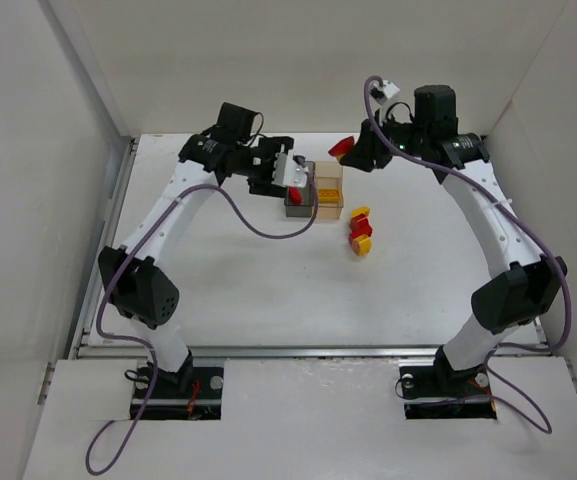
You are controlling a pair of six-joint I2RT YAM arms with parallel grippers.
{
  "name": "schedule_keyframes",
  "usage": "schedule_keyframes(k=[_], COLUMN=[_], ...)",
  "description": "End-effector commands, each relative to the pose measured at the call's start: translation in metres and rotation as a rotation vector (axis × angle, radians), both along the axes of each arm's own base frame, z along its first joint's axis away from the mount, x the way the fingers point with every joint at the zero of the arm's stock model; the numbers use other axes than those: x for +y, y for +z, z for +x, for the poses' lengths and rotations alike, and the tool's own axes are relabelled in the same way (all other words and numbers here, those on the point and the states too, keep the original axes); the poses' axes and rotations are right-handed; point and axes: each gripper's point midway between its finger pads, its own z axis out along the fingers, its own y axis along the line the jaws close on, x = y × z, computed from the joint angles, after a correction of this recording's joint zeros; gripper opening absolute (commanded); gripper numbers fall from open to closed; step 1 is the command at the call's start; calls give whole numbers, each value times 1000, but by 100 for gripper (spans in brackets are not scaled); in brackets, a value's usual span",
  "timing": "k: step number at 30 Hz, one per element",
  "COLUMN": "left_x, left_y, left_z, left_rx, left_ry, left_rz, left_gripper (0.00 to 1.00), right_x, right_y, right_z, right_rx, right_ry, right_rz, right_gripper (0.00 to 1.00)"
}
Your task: Sort the legos into containers by color
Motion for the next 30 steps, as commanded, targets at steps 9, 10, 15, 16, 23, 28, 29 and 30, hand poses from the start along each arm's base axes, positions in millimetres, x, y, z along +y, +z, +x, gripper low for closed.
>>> schedule_keyframes(k=[9,10,15,16,23,28,29,30], left_x=[36,32,14,16,7,3,-3,-6], left_y=[104,102,79,78,83,85,81,81], left_z=[-44,-51,-83,-84,-89,-90,-91,-94], left_rx=[-1048,-1048,-1047,-1076,-1178,-1202,-1194,-1197], left_ry=[-358,-408,-650,-661,-737,-761,-776,-785], left_rz=[108,101,163,195,254,260,252,245], left_gripper=[62,61,61,61,62,61,61,61], right_x=[73,77,92,93,102,111,117,118], right_y=[18,19,3,-3,-10,-23,-30,-29], right_z=[-57,-54,-61,-58,-65,-67,-69,-67], right_rx=[117,116,220,242,321,389,411,408], right_ry=[210,192,169,163,138,122,128,129], right_rz=[110,105,58,57,81,85,79,81], right_gripper=[0,0,0,0,0,0,0,0])
